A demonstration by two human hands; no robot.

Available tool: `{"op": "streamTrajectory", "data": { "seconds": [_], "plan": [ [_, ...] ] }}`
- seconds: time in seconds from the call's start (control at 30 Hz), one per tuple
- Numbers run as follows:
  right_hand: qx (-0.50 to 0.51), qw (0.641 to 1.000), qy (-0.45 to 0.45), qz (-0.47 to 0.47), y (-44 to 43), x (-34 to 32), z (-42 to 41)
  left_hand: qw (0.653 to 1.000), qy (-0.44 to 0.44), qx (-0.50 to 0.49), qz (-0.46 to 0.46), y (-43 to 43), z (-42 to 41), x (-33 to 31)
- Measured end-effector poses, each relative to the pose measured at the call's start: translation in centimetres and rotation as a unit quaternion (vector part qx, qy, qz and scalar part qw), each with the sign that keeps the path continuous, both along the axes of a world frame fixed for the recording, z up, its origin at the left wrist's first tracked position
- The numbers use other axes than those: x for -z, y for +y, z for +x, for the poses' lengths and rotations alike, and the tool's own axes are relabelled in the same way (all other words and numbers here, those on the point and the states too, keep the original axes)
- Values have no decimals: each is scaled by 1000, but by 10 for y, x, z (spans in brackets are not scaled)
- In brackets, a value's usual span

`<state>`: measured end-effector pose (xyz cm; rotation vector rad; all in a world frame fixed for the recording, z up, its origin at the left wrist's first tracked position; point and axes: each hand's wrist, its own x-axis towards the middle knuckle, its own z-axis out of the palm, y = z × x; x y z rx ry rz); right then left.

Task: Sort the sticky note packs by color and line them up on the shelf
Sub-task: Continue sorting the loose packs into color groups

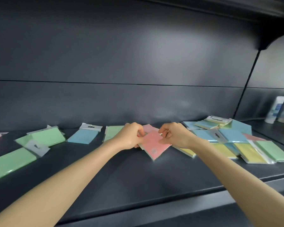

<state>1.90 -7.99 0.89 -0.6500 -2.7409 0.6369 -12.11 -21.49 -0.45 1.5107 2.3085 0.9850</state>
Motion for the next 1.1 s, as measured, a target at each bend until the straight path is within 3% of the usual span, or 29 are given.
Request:
{"op": "streamTrajectory", "data": {
  "seconds": [0.17,0.3,0.47,0.7,0.93,1.1],
  "plan": [
    [-45,998,-14,45,8,11,10,987,127,-68,-69,3,18,3],
    [-51,995,27,77,25,0,31,974,191,-115,-35,5,40,-6],
    [-18,995,31,92,55,-6,67,980,190,-65,0,28,76,-9],
    [65,993,-55,80,90,1,121,972,204,33,-110,82,113,-1],
    [91,983,-151,44,105,11,153,961,217,25,-169,109,124,12],
    [92,984,-155,9,108,14,154,968,198,-1,-156,116,123,14]
  ]
}}
